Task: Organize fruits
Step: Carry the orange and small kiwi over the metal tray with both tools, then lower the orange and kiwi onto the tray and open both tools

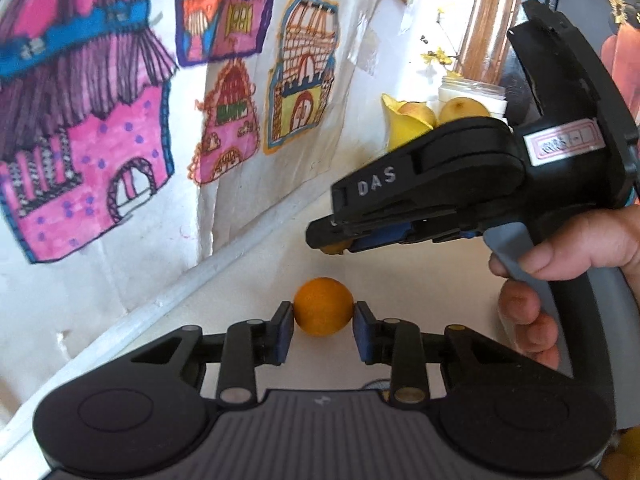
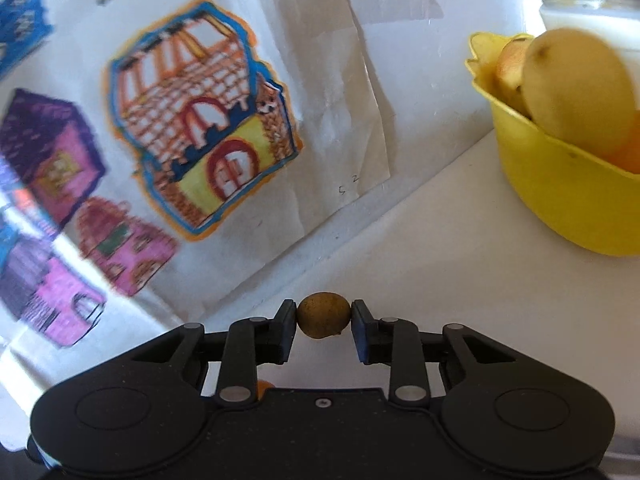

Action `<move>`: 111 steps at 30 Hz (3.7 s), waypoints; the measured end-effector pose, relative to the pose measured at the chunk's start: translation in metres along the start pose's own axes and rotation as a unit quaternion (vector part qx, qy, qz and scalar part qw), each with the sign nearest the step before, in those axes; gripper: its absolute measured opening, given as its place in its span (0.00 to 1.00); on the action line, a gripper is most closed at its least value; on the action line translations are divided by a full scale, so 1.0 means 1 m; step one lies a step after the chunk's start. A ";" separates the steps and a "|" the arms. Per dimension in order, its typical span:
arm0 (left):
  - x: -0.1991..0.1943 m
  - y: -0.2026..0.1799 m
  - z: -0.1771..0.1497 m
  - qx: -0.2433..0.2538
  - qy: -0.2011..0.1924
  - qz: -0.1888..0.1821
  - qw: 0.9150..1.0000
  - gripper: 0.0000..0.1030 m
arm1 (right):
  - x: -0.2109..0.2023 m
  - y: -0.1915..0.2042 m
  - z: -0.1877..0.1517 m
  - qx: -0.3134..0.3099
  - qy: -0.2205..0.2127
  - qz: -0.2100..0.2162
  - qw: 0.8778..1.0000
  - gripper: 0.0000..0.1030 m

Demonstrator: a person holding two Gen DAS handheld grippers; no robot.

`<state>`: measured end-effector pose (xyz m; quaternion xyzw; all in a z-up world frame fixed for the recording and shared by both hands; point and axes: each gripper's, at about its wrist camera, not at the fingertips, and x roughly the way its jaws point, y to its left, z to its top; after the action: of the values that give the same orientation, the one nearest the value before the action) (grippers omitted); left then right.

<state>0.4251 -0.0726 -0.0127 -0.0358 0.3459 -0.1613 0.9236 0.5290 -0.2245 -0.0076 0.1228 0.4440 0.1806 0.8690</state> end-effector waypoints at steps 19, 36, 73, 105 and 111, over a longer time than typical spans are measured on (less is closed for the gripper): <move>-0.104 -0.051 0.009 0.020 -0.039 -0.002 0.999 0.34 | -0.144 -0.023 -0.041 0.000 -0.059 -0.005 0.998 0.31; -0.138 -0.143 -0.015 0.054 -0.057 -0.062 0.995 0.34 | -0.256 -0.083 -0.101 0.018 -0.086 -0.061 0.994 0.31; 0.000 -0.214 -0.019 0.068 0.046 -0.080 0.993 0.34 | -0.205 -0.159 -0.221 -0.062 -0.157 -0.141 0.976 0.31; 0.023 -0.248 -0.022 0.143 0.111 -0.001 0.983 0.36 | -0.195 -0.154 -0.223 -0.074 -0.152 -0.150 0.974 0.31; 0.026 -0.249 -0.017 0.135 0.128 0.002 0.983 0.36 | -0.196 -0.154 -0.223 -0.070 -0.148 -0.148 0.975 0.32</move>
<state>0.3650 -0.3158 0.0022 0.1109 0.4362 -0.2079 0.8684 0.2725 -0.4347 -0.0507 0.0195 0.3097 0.0606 0.9487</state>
